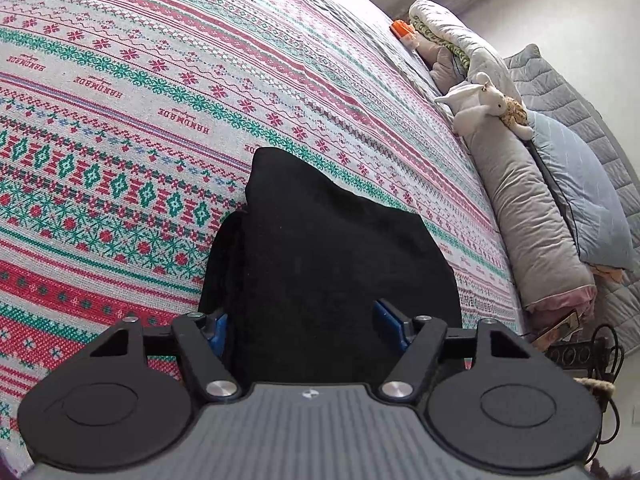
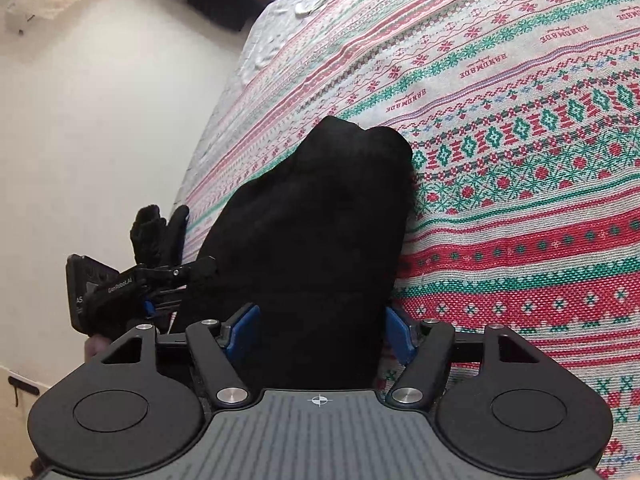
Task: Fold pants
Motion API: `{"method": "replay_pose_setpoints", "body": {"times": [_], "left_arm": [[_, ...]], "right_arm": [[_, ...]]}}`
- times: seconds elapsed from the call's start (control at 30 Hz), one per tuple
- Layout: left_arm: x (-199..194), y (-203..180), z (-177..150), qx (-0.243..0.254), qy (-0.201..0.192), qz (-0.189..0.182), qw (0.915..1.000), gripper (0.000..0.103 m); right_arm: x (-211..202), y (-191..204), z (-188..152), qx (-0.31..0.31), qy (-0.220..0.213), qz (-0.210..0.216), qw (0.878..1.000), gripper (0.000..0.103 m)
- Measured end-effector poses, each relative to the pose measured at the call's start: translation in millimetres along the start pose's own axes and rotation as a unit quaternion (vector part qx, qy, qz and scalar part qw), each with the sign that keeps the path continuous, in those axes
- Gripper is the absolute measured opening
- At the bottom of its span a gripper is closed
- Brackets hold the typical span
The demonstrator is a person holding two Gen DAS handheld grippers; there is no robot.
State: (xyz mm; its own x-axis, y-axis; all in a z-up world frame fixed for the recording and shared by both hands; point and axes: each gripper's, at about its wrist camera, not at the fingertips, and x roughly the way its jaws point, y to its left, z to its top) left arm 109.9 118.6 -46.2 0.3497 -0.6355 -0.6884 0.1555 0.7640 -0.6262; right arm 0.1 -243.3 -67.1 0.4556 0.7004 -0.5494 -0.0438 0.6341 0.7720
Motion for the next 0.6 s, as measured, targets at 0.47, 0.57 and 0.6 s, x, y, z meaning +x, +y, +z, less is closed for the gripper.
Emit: {"method": "replay_pose_setpoints", "body": {"times": [0.47,0.57,0.6], "left_arm": [[-5,-9,-7,-0.060,-0.022,-0.014,0.9979,0.048],[-12,-26,-8,-0.043,-0.035,-0.024,0.9982,0.047],[-13,-30,-8,-0.040,-0.038,-0.026,0.9982,0.046]], "right_arm": [[14,11,4,0.053,-0.008,-0.003,0.999,0.018],[-1,27,11,0.037,-0.021,0.021,0.999,0.013],[-4,32,14,0.033,-0.021,0.025,0.999,0.013]]}}
